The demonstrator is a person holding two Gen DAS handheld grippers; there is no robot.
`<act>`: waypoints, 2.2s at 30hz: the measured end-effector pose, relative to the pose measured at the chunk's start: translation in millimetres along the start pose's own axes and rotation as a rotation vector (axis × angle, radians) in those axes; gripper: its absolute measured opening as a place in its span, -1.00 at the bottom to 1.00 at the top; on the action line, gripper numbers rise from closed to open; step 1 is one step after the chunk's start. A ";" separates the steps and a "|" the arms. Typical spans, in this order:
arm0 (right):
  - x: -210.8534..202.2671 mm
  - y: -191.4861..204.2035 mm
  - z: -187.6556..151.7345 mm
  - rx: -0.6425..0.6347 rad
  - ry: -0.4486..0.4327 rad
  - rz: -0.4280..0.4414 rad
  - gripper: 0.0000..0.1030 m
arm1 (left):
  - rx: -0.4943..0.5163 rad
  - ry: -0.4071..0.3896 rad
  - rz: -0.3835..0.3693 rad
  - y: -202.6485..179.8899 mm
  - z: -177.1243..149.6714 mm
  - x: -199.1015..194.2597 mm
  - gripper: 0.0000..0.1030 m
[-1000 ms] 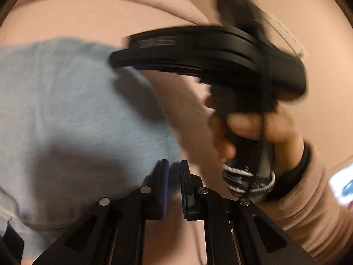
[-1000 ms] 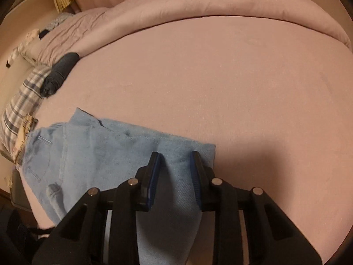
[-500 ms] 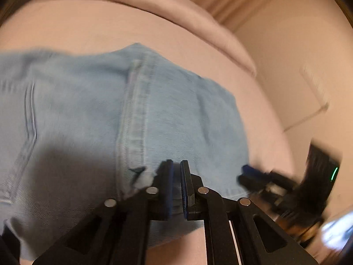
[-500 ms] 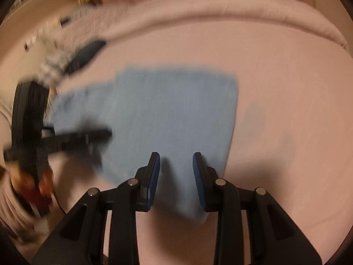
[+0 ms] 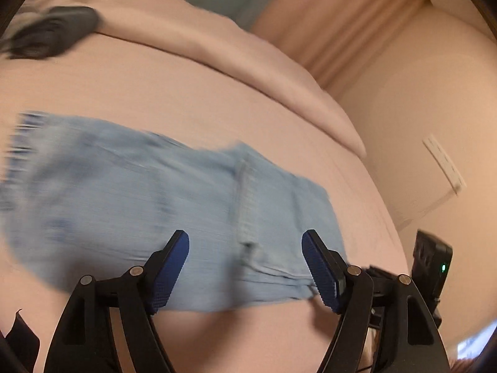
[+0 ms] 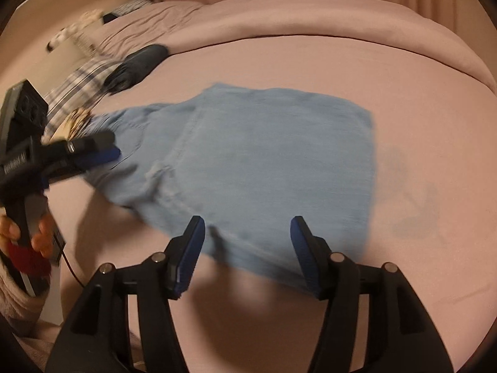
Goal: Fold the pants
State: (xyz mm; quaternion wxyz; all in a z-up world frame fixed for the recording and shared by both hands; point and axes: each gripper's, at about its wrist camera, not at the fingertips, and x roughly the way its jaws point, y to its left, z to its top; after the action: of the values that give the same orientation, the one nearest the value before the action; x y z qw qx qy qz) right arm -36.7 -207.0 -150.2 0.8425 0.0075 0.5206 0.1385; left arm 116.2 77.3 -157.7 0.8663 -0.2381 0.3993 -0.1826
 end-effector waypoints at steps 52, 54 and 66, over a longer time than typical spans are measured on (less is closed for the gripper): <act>150.8 256.7 100.2 -0.353 0.090 0.307 -0.14 | -0.577 -0.097 -0.075 189.9 30.3 -34.0 -0.17; 143.7 251.7 100.1 -0.328 0.085 0.320 -0.02 | -0.572 -0.103 -0.076 189.3 28.9 -36.5 -0.18; 114.0 156.1 93.1 -0.069 0.097 0.174 -0.49 | -0.406 -0.179 -0.033 148.1 33.7 -58.2 -0.25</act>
State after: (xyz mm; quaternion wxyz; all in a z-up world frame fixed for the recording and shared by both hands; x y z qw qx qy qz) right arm 57.8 -17.2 -182.9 0.8008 0.0168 0.5530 0.2293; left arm 125.4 237.2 -186.0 0.8295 -0.4293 0.3456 -0.0909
